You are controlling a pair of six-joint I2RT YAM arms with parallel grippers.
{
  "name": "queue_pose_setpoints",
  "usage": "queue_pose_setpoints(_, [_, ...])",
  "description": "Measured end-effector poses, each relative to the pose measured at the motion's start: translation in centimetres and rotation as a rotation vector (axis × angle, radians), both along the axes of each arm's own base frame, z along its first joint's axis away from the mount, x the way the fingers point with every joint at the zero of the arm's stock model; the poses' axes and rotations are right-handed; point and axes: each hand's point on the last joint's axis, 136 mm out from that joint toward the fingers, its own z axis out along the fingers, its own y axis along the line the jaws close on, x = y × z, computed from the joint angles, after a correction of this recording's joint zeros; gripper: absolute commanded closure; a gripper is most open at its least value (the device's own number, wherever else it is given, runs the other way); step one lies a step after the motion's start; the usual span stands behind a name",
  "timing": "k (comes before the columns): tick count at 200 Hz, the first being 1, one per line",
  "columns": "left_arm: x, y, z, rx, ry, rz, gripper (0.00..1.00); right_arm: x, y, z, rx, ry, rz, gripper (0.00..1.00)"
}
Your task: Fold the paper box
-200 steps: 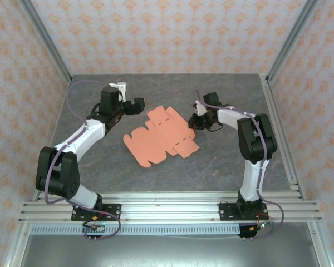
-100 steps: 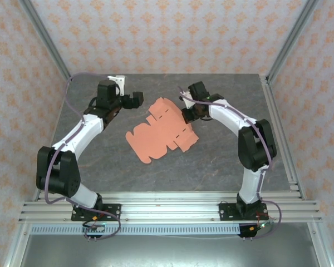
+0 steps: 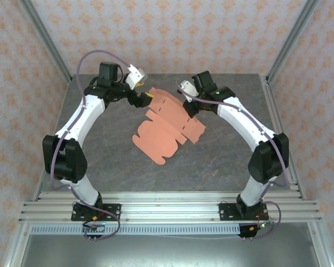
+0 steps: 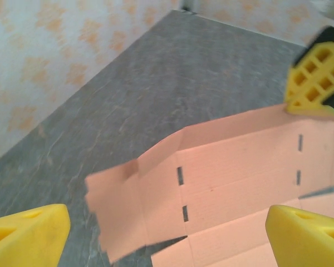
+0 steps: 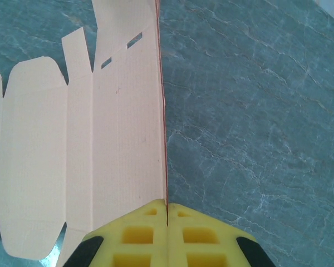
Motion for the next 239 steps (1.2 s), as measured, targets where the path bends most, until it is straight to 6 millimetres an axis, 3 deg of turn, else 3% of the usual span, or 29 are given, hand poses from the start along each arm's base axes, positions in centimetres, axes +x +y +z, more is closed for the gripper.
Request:
queue_pose_setpoints(33, [-1.3, -2.2, 0.1, 0.066, -0.057, -0.172, 0.14, -0.9, 0.5, 0.1, 0.001, 0.017, 0.060, 1.00])
queue_pose_setpoints(75, [-1.1, -4.5, 0.7, 0.118, -0.092, -0.321, 0.28, -1.3, 1.7, 1.7, 0.029, -0.006, 0.123, 1.00])
queue_pose_setpoints(92, [-1.4, -5.3, -0.3, 0.131, -0.068, -0.368, 0.34, -1.5, 2.0, 1.9, 0.027, -0.014, 0.138, 1.00])
queue_pose_setpoints(131, [-2.6, -7.0, -3.2, 0.162, -0.004, -0.446, 0.34, -1.9, 2.2, 2.6, 0.018, -0.014, 0.158, 1.00])
queue_pose_setpoints(166, [-2.3, -7.3, -3.1, 0.184, -0.010, -0.454, 0.40, -2.1, 2.1, 2.9, 0.009, -0.013, 0.169, 1.00])
queue_pose_setpoints(214, [-1.0, -6.7, -2.7, 0.239, -0.028, -0.402, 0.37, -2.1, 2.1, 3.5, 0.008, -0.026, 0.181, 1.00])
queue_pose_setpoints(226, [-0.4, -6.7, -2.5, 0.246, -0.036, -0.391, 0.40, -2.2, 2.1, 3.4, 0.006, -0.026, 0.183, 1.00])
queue_pose_setpoints(239, [0.2, -6.7, -2.3, 0.254, -0.039, -0.379, 0.52, -2.2, 2.1, 3.4, 0.005, -0.025, 0.184, 1.00])
